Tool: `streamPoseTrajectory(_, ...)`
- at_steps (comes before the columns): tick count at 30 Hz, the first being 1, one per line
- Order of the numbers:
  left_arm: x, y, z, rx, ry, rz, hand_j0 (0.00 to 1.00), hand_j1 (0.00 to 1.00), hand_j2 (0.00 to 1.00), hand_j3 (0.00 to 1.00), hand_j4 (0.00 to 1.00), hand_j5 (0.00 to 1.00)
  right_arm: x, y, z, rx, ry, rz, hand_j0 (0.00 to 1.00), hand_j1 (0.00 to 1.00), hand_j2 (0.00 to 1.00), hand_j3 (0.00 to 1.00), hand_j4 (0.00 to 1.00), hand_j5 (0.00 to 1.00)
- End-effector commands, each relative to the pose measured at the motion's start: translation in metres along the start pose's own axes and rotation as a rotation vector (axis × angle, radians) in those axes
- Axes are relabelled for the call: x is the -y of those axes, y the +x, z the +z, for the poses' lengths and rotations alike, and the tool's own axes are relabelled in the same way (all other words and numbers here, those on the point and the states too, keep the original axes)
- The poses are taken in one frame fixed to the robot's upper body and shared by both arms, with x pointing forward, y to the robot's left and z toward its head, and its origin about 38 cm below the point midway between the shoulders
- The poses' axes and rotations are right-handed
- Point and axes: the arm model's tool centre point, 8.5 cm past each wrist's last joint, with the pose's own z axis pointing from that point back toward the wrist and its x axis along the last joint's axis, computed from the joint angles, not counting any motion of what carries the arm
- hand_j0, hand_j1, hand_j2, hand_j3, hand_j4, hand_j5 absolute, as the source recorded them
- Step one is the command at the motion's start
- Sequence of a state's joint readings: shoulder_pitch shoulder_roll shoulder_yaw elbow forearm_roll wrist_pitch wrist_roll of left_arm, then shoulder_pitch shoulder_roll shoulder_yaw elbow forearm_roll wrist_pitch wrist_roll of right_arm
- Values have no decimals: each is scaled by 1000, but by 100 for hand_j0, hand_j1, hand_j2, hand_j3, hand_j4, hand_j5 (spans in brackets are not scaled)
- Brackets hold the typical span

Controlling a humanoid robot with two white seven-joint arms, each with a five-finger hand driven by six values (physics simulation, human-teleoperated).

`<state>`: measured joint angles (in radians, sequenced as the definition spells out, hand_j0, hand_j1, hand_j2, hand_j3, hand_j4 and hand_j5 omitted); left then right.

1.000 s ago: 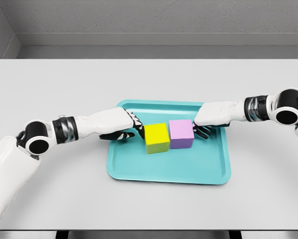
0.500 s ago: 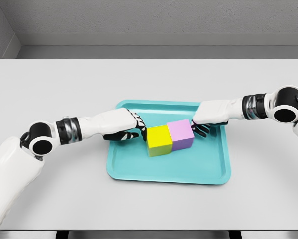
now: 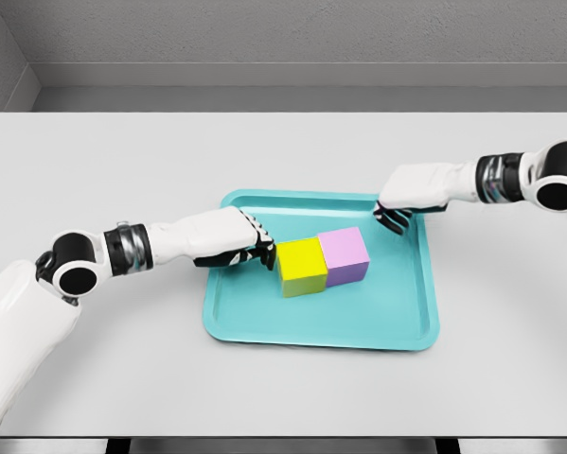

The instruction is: Push two cubes

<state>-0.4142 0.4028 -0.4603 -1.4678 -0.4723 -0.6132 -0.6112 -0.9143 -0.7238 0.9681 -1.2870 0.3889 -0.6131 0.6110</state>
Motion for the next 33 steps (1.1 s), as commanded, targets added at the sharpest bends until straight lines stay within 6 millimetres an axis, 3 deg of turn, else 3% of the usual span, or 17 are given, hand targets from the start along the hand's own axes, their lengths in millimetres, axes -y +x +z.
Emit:
streamPoseTrajectory(1,-1,0,1,1,6,5,39,39,39,39,39,39,8,-5,8,-16,-31,-7,14,14,14,14,14,14)
streamPoseTrajectory(5,-11,-4,13,6,28,19,39,39,39,39,39,39,23,-25,31,-81,-107,-37,14,14,14,14,14,14)
streamPoseTrajectory(8,-15,-7,24,2,33,24,39,39,39,39,39,39,19,-42,46,-133,-124,-77,14,14,14,14,14,14)
streamPoseTrajectory(10,-22,-4,33,10,41,13,39,39,39,39,39,39,18,-52,67,-177,-139,-84,15,15,15,15,15,15)
streamPoseTrajectory(12,-33,4,46,24,48,-21,39,39,39,39,39,39,8,-64,89,-232,-128,-105,16,16,16,16,16,16)
streamPoseTrajectory(14,-42,13,57,38,54,-58,39,39,39,39,39,39,-4,-79,100,-277,-128,-158,16,16,16,16,16,16)
streamPoseTrajectory(16,-37,24,58,61,57,-56,39,39,39,39,39,39,-17,-88,114,-310,-124,-206,17,17,17,17,17,17)
streamPoseTrajectory(17,-34,31,62,70,54,-59,39,39,39,39,39,39,-23,-92,116,-319,-126,-233,25,25,25,25,25,25)
streamPoseTrajectory(18,-36,33,71,61,55,-77,39,39,39,39,39,39,-30,-98,120,-339,-119,-257,70,70,70,70,70,70)
streamPoseTrajectory(19,-36,33,78,53,60,-72,39,39,39,39,39,39,-34,-100,122,-348,-115,-268,100,100,100,100,100,100)
streamPoseTrajectory(20,-38,30,87,39,69,-68,41,41,41,41,41,41,-36,-100,120,-346,-109,-269,100,100,100,100,100,100)
streamPoseTrajectory(21,-42,27,97,22,70,-66,50,50,50,50,50,50,-36,-100,120,-346,-109,-269,100,100,100,100,100,100)
streamPoseTrajectory(22,-49,22,113,-8,71,-74,64,64,64,64,64,64,-36,-100,120,-345,-109,-268,100,100,100,100,100,100)
streamPoseTrajectory(23,-53,19,121,-25,85,-75,94,94,94,94,94,94,-35,-99,118,-341,-111,-266,100,100,100,100,100,100)
streamPoseTrajectory(24,-50,14,132,-58,102,-62,100,100,100,100,100,100,-34,-98,117,-338,-111,-263,100,100,100,100,100,100)
streamPoseTrajectory(29,-30,-13,174,-200,76,2,100,100,100,100,100,100,-34,-97,115,-333,-109,-262,100,100,100,100,100,100)
streamPoseTrajectory(33,-26,-14,177,-210,67,9,100,100,100,100,100,100,-34,-97,114,-332,-108,-263,100,100,100,100,100,100)
